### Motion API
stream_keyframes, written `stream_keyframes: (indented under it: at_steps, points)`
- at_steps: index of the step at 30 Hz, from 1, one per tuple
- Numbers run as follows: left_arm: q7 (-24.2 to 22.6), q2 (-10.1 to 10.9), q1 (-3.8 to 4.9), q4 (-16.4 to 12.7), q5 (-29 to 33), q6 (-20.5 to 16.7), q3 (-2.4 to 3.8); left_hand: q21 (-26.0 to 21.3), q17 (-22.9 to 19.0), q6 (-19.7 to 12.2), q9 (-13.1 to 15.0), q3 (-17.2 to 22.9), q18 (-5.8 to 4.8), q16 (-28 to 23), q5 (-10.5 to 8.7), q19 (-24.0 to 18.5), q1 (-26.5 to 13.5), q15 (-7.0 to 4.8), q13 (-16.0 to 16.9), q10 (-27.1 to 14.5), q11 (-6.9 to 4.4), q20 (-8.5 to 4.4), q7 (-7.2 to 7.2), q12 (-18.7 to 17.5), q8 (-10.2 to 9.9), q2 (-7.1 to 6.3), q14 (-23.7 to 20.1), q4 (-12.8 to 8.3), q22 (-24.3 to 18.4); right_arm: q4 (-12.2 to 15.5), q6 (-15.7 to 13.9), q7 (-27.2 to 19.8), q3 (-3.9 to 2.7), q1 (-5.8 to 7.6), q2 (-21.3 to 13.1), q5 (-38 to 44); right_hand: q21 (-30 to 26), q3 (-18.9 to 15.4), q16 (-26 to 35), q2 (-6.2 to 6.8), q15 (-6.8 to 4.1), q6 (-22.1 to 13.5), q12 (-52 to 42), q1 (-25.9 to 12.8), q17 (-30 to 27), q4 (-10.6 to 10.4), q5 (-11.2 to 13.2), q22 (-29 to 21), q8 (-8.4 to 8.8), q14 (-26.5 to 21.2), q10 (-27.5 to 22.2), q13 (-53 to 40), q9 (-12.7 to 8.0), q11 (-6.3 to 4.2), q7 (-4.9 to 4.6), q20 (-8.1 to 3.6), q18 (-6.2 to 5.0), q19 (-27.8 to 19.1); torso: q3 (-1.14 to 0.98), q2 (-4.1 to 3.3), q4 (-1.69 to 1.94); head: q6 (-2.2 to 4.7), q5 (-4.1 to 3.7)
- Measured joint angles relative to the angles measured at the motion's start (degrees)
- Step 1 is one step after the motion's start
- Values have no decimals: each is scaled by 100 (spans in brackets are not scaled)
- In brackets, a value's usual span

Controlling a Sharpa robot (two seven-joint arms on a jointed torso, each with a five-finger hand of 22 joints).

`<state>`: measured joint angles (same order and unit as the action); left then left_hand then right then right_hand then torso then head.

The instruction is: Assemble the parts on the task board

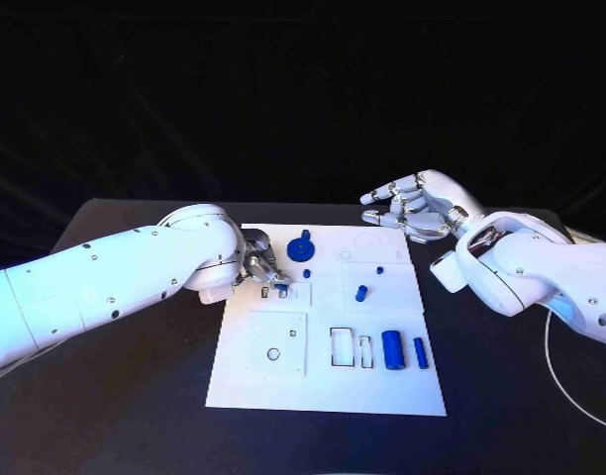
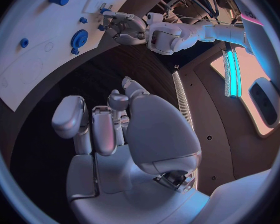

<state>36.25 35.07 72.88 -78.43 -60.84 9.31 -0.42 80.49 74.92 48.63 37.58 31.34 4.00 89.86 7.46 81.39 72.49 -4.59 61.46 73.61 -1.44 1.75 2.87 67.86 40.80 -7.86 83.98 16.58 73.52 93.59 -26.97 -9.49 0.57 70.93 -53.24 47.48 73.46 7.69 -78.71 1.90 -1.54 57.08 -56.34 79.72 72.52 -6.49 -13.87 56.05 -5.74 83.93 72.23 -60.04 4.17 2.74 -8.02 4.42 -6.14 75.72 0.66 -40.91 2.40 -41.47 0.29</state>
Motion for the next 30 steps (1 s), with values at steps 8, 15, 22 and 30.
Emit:
stream_keyframes:
  at_steps: [8, 15, 22, 30]
  points:
    - [-48, -13, -35, -25, -297, -93, -2, 1, 0, 1, 9, 8, 0, 0, -1, 0, 0, 0, 0, 0, 0, 0, 1, 0, 0, 0, 0, -8, 20, -9, 19, 0, 4, -1, 16, 2, 0, 0, 0, 0, 0, 0, 0, 0, -5, 0, 0, 0, 0, 0, 0, 0, 0, 0, 0, 0, 0, 0, -1, -3, -10, -20, 7]
    - [-47, -23, -54, -27, -470, -33, -3, 5, -1, 10, 9, 42, 0, 0, -6, 0, -39, 0, -19, 0, 0, 0, 11, 0, 0, -39, -1, -42, 17, -9, 31, 0, 5, -2, 18, 11, 0, 0, 0, 0, 0, 0, 0, 0, -5, 0, 0, 0, 0, 0, 0, 0, 0, 0, 0, 0, 0, 0, -3, -4, -13, -36, 8]
    - [-37, -22, -52, -82, -561, 187, 6, 5, -1, 11, 8, 78, 0, 0, -7, 0, -61, 0, -22, 0, 0, 0, 13, 0, -1, -61, -1, -78, 6, -10, 37, 0, 6, -2, 23, 17, 0, 0, 0, 0, 0, 0, 0, 0, -5, 0, 0, 0, 0, 0, 0, 0, 0, 0, 0, 0, 0, 0, -2, -3, -13, -48, 11]
    - [-10, 23, -58, -163, -600, 513, 15, 5, -1, 21, 23, 111, 0, 0, -12, -1, -77, 0, -27, 0, 0, 0, 19, 0, -7, -75, -1, -110, -29, -41, 39, -2, 7, -3, 24, 21, 0, 0, 0, -2, 0, 0, 0, -2, -4, 0, 0, 0, 0, 0, 0, 0, 0, 0, 0, 0, 0, 0, -1, -3, -12, -62, 7]
